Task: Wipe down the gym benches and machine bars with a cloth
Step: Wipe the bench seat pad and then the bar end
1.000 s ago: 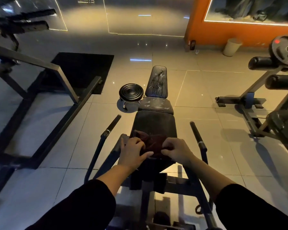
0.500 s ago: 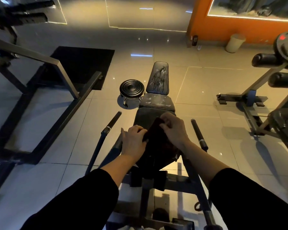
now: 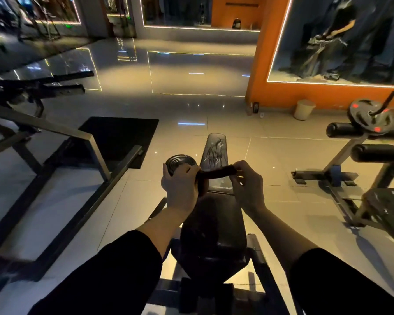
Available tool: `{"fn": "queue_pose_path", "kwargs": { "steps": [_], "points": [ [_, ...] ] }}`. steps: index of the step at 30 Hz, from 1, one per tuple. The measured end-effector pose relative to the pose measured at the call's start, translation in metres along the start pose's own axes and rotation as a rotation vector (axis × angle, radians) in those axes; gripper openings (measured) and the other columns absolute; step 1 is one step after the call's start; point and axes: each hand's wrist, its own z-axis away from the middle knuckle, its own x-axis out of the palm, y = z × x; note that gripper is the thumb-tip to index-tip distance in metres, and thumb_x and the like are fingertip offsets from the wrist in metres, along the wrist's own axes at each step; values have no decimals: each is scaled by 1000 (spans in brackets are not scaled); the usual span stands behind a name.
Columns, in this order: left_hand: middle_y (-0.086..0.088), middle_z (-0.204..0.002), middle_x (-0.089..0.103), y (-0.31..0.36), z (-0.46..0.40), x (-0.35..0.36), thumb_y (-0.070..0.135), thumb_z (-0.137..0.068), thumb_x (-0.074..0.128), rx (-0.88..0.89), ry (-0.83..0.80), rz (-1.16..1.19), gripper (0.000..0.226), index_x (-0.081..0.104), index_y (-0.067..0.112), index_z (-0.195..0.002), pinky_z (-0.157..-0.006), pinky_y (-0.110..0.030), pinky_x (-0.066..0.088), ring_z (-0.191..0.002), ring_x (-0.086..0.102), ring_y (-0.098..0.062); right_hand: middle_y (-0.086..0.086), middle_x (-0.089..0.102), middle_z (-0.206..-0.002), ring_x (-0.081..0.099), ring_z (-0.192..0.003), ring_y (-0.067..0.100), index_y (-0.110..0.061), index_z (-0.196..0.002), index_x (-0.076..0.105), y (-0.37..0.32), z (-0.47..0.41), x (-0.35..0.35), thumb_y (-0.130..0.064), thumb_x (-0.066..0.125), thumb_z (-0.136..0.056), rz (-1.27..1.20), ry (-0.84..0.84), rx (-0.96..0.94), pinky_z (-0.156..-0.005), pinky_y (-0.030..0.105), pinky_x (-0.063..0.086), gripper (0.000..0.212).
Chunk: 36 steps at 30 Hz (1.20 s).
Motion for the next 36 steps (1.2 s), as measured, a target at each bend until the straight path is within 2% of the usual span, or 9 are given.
{"fn": "queue_pose_path", "kwargs": {
  "steps": [8, 14, 16, 19, 24, 26, 29, 32, 36],
  "points": [
    [5, -118, 58, -9, 94, 35, 6, -91, 50, 81, -366, -53, 38, 56, 28, -122, -119, -48, 0, -110, 58, -19, -11, 69, -89, 66, -87, 13, -31, -97, 62, 44, 88, -11, -2, 59, -87, 89, -212, 212, -81, 38, 54, 31],
    [4, -127, 57, -12, 91, 47, 10, -97, 43, -22, -380, 3, 40, 48, 28, -132, -120, -46, 7, -120, 52, -19, -8, 65, -92, 64, -91, 18, -25, -99, 56, 51, 82, 3, -4, 56, -91, 169, -173, 275, -78, 32, 49, 22],
    [0, -137, 51, -13, 75, 51, 16, -99, 44, -125, -405, 25, 46, 36, 24, -144, -119, -47, 14, -128, 46, -20, -1, 66, -103, 61, -99, 20, -20, -108, 57, 52, 69, 13, -5, 55, -91, 180, -169, 313, -80, 25, 41, 22],
    [-6, -154, 30, -18, 64, 62, 28, -99, 48, -300, -449, 87, 62, 17, 18, -152, -116, -47, 25, -140, 32, -25, 8, 49, -128, 52, -115, 26, -14, -128, 46, 60, 58, 31, -11, 59, -90, 298, -274, 422, -91, 31, 40, 40],
    [-5, -154, 30, -39, 103, 83, 28, -98, 52, -355, -457, 103, 56, 28, 17, -148, -117, -41, 27, -141, 28, -22, 7, 39, -150, 35, -137, 26, -21, -135, 53, 81, 76, 57, -34, 54, -97, 538, -446, 238, -115, 41, 30, 41],
    [-5, -150, 35, -50, 120, 89, 27, -98, 51, -376, -445, 144, 50, 35, 17, -144, -115, -43, 30, -141, 30, -22, 7, 25, -159, 18, -147, 27, -30, -143, 45, 87, 69, 69, -49, 44, -98, 628, -582, 149, -121, 50, 11, 49],
    [-5, -150, 38, -58, 130, 94, 26, -99, 49, -382, -406, 232, 45, 39, 16, -142, -114, -47, 31, -141, 31, -21, -1, -4, -164, -14, -149, 27, -50, -150, 14, 94, 48, 97, -72, 24, -93, 736, -888, 147, -111, 64, -14, 62],
    [-4, -150, 37, -57, 133, 97, 23, -101, 46, -407, -370, 288, 45, 38, 15, -144, -116, -41, 29, -140, 32, -19, -3, -15, -163, -23, -146, 31, -55, -148, -1, 98, 47, 122, -78, 17, -88, 781, -1061, 212, -108, 71, -15, 66],
    [-4, -149, 39, -54, 140, 98, 31, -100, 47, -435, -410, 334, 47, 39, 17, -144, -111, -45, 37, -137, 37, -21, -5, -16, -162, -22, -147, 26, -50, -150, -5, 104, 73, 108, -73, 11, -91, 782, -1000, 117, -113, 64, -13, 65]
  ]
}}
